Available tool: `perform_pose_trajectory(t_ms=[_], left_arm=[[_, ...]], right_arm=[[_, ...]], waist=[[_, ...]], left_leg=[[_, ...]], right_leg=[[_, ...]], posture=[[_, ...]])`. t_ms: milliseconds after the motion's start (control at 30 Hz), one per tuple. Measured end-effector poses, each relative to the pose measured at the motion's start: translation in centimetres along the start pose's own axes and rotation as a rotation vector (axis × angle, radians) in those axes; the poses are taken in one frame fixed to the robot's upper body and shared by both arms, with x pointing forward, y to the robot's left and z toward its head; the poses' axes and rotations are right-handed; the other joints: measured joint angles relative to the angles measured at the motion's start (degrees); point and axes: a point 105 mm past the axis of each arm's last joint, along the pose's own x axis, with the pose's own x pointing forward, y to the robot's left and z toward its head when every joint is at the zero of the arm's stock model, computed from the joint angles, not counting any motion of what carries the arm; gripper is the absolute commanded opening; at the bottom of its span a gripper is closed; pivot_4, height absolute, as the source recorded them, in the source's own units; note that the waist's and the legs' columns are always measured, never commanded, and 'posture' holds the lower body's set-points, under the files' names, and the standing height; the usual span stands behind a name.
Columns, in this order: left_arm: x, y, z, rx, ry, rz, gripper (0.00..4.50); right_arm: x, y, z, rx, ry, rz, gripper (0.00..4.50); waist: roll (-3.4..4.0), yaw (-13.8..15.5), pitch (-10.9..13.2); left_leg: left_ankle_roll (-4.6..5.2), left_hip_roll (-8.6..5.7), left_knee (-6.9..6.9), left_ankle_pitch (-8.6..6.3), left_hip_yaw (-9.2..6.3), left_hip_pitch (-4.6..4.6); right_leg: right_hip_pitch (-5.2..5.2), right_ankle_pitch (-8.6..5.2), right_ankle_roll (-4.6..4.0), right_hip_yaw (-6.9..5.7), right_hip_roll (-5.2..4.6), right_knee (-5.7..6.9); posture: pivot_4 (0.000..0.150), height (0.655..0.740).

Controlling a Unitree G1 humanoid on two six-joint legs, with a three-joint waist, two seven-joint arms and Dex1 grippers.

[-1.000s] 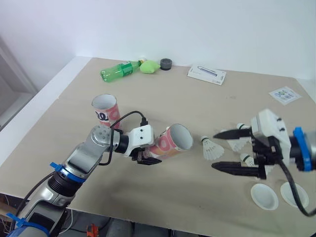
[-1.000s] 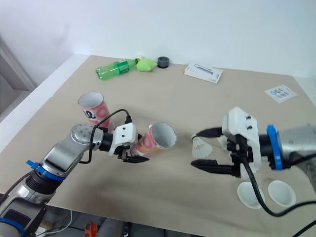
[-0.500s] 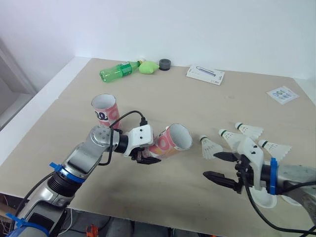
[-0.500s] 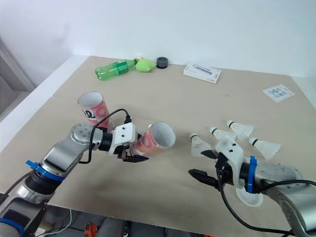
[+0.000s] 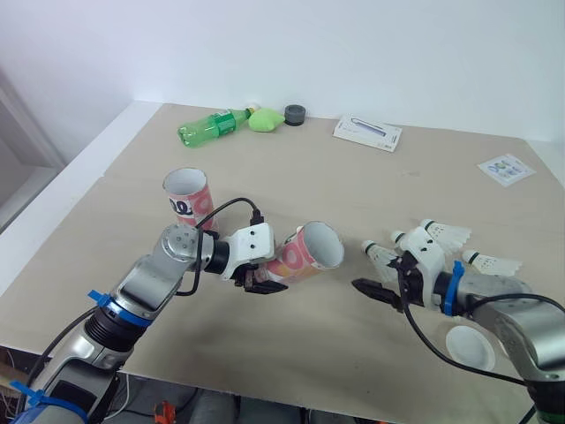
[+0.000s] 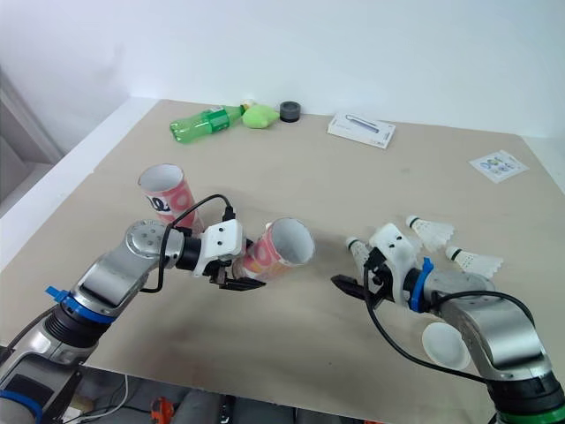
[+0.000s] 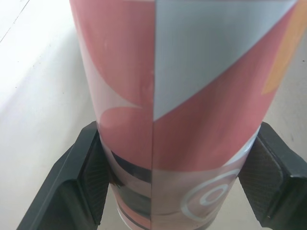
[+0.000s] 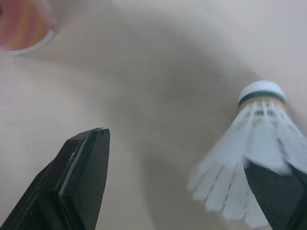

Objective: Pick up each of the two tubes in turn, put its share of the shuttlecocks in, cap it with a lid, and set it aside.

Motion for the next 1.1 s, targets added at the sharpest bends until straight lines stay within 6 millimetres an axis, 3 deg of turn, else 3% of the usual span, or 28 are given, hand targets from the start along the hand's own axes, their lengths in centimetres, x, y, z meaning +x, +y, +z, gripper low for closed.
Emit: perform_pose_trajectory(t_ms=[33, 100, 300, 333, 367, 600, 700, 800, 867, 933, 1100], left_arm=[[0.0, 0.0, 0.0, 0.0, 0.0, 0.0, 3.31], [0.0, 0.0, 0.0, 0.002, -0.001, 0.0, 3.31], [0.0, 0.0, 0.1, 0.004, 0.0, 0.001, 3.31], [0.0, 0.0, 0.1, 0.004, 0.0, 0.002, 3.31], [0.0, 0.0, 0.1, 0.005, 0.001, 0.003, 3.31], [0.0, 0.0, 0.1, 0.008, 0.001, 0.002, 3.31], [0.0, 0.0, 0.1, 0.009, 0.001, 0.0, 3.31], [0.0, 0.0, 0.1, 0.012, 0.003, 0.002, 3.31], [0.0, 0.0, 0.1, 0.012, 0.004, 0.0, 3.31], [0.0, 0.0, 0.1, 0.013, 0.004, -0.002, 3.31], [0.0, 0.0, 0.2, 0.013, 0.003, 0.001, 3.31]], right_arm=[[0.3, -0.2, 0.0, 0.002, 0.003, -0.008, 4.42], [0.5, -0.2, -0.1, 0.007, 0.006, -0.013, 3.65], [0.5, -0.1, -0.2, 0.008, 0.003, -0.005, 0.57], [0.5, -0.1, -0.2, 0.008, 0.002, -0.002, 0.15], [0.5, -0.1, -0.2, 0.006, 0.001, 0.0, 0.01], [-0.2, -0.5, 0.1, -0.034, -0.005, -0.008, 0.01], [-1.7, -0.7, 2.3, -0.095, -0.077, -0.002, 0.01], [-4.3, -1.3, 6.2, -0.186, -0.183, -0.004, 0.01], [-6.0, -0.7, 8.4, -0.263, -0.231, 0.031, 0.01], [-7.8, 1.1, 10.2, -0.379, -0.248, 0.115, 0.01], [-8.8, 3.4, 10.7, -0.5, -0.189, 0.241, 0.01]], waist=[[0.0, 0.0, 0.0], [0.0, 0.01, 0.0], [0.0, 0.01, 0.0], [0.0, 0.01, 0.0], [0.0, 0.01, 0.0], [0.02, 0.02, 0.01], [0.05, 0.01, 0.03], [0.07, 0.01, 0.04], [0.07, 0.02, 0.04], [0.05, 0.03, 0.04], [0.06, 0.03, 0.04]], left_leg=[[0.0, 0.0, 0.0, 0.0, 0.0, 0.0], [0.0, -0.02, 0.0, 0.0, -0.01, 0.0], [0.0, -0.03, -0.01, 0.0, -0.01, -0.03], [0.0, -0.02, -0.01, 0.0, -0.01, -0.03], [0.0, -0.02, -0.01, 0.0, -0.01, -0.03], [0.0, -0.03, -0.01, 0.0, -0.01, -0.03], [0.0, -0.03, -0.02, 0.0, 0.0, -0.04], [0.0, -0.02, -0.01, 0.0, 0.01, -0.04], [0.0, 0.0, -0.02, 0.0, -0.02, -0.04], [0.0, 0.01, -0.09, 0.0, -0.09, -0.03], [0.0, 0.0, -0.1, 0.0, 0.0, -0.03]], right_leg=[[0.0, 0.0, 0.0, 0.0, 0.01, 0.0], [0.0, 0.0, -0.01, 0.0, 0.0, 0.0], [0.0, 0.0, 0.01, 0.02, 0.0, 0.0], [0.0, 0.0, 0.01, 0.02, 0.0, 0.0], [0.0, -0.01, 0.02, 0.02, 0.01, 0.0], [0.0, -0.01, 0.01, 0.02, -0.01, 0.0], [0.0, -0.02, 0.05, 0.02, -0.01, 0.0], [0.0, -0.01, 0.07, 0.03, -0.01, 0.0], [0.01, -0.02, 0.04, 0.0, 0.0, 0.0], [0.02, -0.06, -0.02, -0.07, 0.01, -0.01], [-0.03, -0.07, -0.03, -0.05, -0.09, -0.02]], posture=[[0.15, 0.7294], [0.15, 0.7294], [0.15, 0.7294], [0.15, 0.7294], [0.15, 0.7294], [0.15, 0.7294], [0.15, 0.7294], [0.15, 0.7294], [0.15, 0.7294], [0.15, 0.7294], [0.15, 0.7294]])
